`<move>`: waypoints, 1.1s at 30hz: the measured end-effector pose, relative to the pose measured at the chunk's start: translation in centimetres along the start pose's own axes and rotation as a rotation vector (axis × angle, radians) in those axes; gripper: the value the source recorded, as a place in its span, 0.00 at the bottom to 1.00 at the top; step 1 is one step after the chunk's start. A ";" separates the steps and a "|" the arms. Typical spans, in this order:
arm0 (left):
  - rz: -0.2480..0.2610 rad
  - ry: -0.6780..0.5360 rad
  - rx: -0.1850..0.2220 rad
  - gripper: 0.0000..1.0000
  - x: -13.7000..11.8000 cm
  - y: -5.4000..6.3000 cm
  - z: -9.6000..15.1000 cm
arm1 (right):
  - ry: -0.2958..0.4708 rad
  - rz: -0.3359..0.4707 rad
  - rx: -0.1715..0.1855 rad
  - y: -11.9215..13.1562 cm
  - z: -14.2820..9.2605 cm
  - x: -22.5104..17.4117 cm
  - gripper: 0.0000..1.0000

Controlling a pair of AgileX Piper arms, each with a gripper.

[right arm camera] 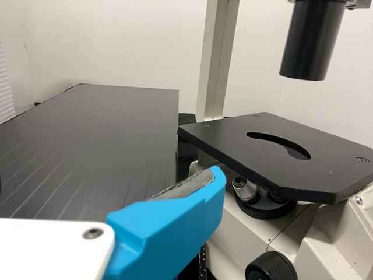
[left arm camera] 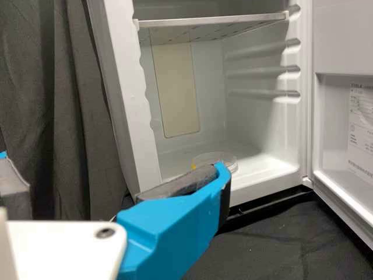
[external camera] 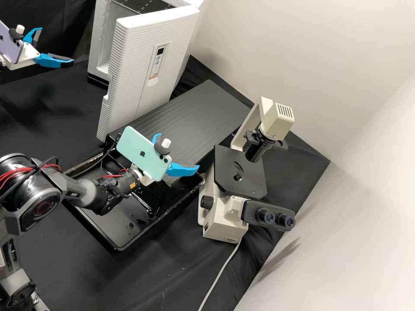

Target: Close the incubator door

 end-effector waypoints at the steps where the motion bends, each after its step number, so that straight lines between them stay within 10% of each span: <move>1: 0.000 0.000 0.000 1.00 0.0 0.0 0.0 | 0.000 0.000 0.000 0.0 0.0 0.0 1.00; 26: 0.000 0.000 0.000 1.00 0.0 0.0 0.0 | 0.032 0.045 -0.015 2.0 -1.1 2.3 1.00; 33: 0.000 0.000 0.000 1.00 0.0 0.0 0.0 | 0.083 0.104 -0.082 3.5 -2.6 5.2 1.00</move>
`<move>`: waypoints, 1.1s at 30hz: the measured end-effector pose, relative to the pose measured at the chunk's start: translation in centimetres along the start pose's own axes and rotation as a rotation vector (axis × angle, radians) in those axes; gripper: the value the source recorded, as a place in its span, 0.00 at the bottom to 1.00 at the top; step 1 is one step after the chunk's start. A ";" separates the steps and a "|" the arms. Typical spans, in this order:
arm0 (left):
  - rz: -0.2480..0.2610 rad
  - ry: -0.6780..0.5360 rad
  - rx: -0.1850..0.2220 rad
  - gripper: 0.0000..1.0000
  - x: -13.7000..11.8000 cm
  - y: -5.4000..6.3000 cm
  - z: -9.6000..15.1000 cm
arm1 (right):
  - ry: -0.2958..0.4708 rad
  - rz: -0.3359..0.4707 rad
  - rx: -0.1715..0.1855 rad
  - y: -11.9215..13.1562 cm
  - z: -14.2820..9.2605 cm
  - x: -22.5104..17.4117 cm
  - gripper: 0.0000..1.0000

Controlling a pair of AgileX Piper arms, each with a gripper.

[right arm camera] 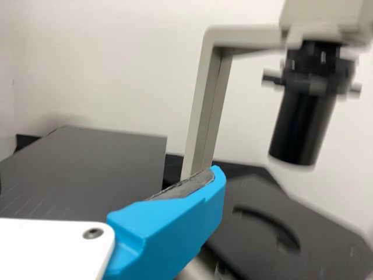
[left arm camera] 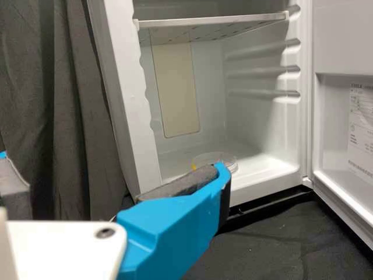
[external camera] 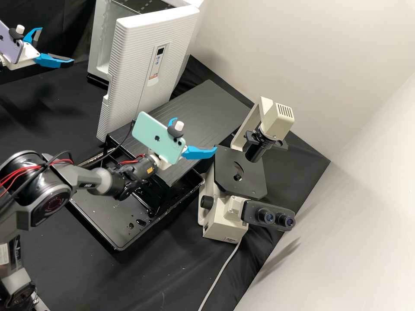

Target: Close the incubator door

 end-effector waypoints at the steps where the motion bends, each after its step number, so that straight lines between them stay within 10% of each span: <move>1: 0.001 0.000 0.000 1.00 0.0 0.0 0.0 | 0.009 0.010 -0.014 0.3 -0.3 0.5 1.00; 16: 0.002 0.000 0.000 1.00 0.0 0.1 0.0 | 0.064 0.088 -0.102 2.4 -5.5 7.8 1.00; 33: 0.002 0.000 0.000 1.00 0.0 0.1 0.0 | 0.172 0.158 -0.071 6.1 -11.6 12.9 1.00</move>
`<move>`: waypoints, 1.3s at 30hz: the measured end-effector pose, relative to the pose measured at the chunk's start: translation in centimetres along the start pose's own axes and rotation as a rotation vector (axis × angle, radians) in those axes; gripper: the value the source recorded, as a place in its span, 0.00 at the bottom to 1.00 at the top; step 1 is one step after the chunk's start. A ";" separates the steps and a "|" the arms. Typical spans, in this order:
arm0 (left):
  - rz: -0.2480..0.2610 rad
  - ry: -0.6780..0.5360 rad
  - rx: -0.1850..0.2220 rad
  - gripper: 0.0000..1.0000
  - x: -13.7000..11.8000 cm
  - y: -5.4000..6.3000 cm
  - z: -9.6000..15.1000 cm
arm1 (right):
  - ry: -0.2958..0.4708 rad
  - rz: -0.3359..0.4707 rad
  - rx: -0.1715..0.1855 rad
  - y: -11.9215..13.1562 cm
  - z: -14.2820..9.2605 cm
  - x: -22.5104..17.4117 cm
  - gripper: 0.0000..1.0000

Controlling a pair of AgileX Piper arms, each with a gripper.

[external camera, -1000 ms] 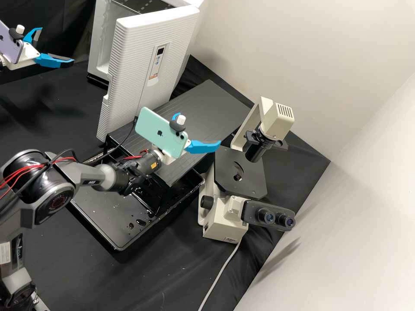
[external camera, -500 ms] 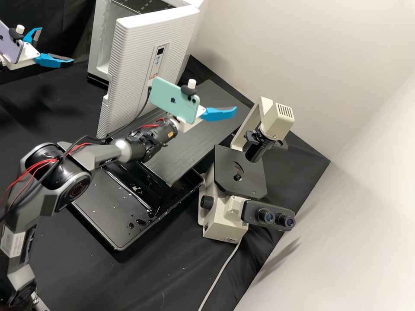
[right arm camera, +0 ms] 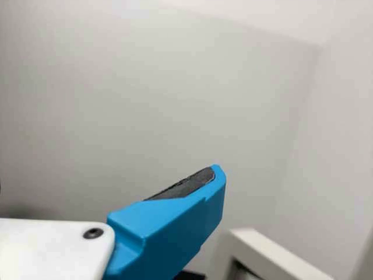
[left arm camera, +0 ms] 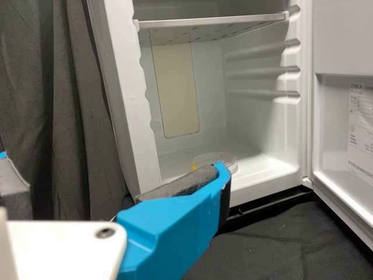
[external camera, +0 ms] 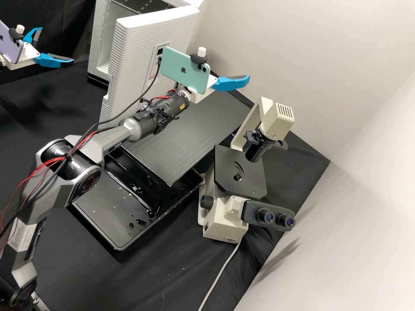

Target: Close the incubator door

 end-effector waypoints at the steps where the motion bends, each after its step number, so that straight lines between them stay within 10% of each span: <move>1: 0.000 0.000 0.000 1.00 0.0 0.0 0.0 | 0.025 -0.005 0.014 0.0 -0.2 0.2 1.00; 19: 0.000 0.000 0.000 1.00 0.0 0.0 0.0 | 0.313 -0.109 0.004 -1.0 -4.5 1.9 1.00; 39: 0.000 0.000 0.000 1.00 0.0 0.0 0.0 | 0.359 -0.178 -0.007 -2.2 -8.9 2.9 1.00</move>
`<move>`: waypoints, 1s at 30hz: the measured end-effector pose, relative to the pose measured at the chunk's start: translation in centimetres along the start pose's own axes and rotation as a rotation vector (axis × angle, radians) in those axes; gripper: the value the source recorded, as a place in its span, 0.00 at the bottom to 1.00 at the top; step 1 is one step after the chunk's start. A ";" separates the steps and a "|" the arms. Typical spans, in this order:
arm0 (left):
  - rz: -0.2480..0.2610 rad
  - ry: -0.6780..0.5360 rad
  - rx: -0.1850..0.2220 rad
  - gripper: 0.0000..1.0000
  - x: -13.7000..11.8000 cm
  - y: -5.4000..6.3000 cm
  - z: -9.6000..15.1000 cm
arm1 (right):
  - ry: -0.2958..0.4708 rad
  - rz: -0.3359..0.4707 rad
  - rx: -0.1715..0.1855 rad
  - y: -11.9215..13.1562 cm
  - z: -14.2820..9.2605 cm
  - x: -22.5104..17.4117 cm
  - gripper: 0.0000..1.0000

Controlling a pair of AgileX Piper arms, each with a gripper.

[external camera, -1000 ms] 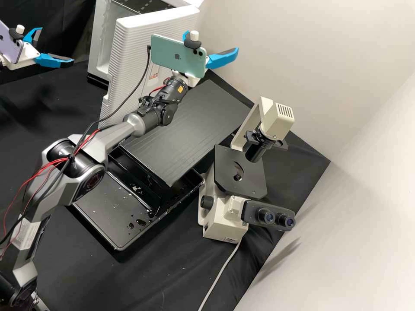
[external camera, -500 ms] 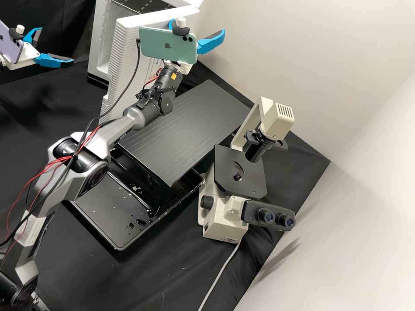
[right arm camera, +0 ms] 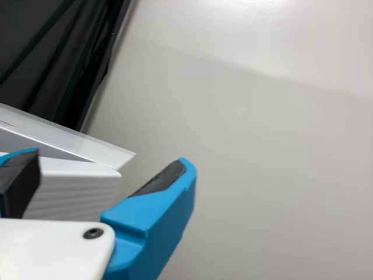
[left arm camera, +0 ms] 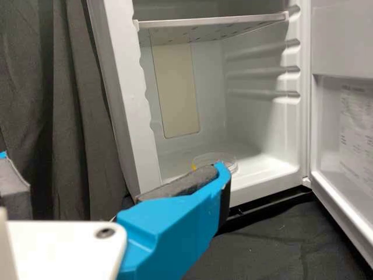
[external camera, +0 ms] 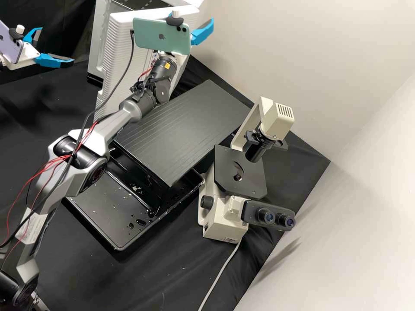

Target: Close the incubator door

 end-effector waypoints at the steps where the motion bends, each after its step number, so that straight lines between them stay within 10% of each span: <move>1: 0.000 0.000 0.000 1.00 0.0 0.0 0.0 | 0.000 -0.006 -0.003 -0.1 -0.1 0.2 1.00; 15: 0.000 -0.001 0.001 1.00 0.0 0.0 0.0 | 0.132 0.019 -0.053 -1.1 -5.5 2.3 1.00; 30: 0.000 -0.001 0.001 1.00 0.0 0.0 0.0 | 0.130 -0.012 -0.069 -2.2 -5.6 2.4 1.00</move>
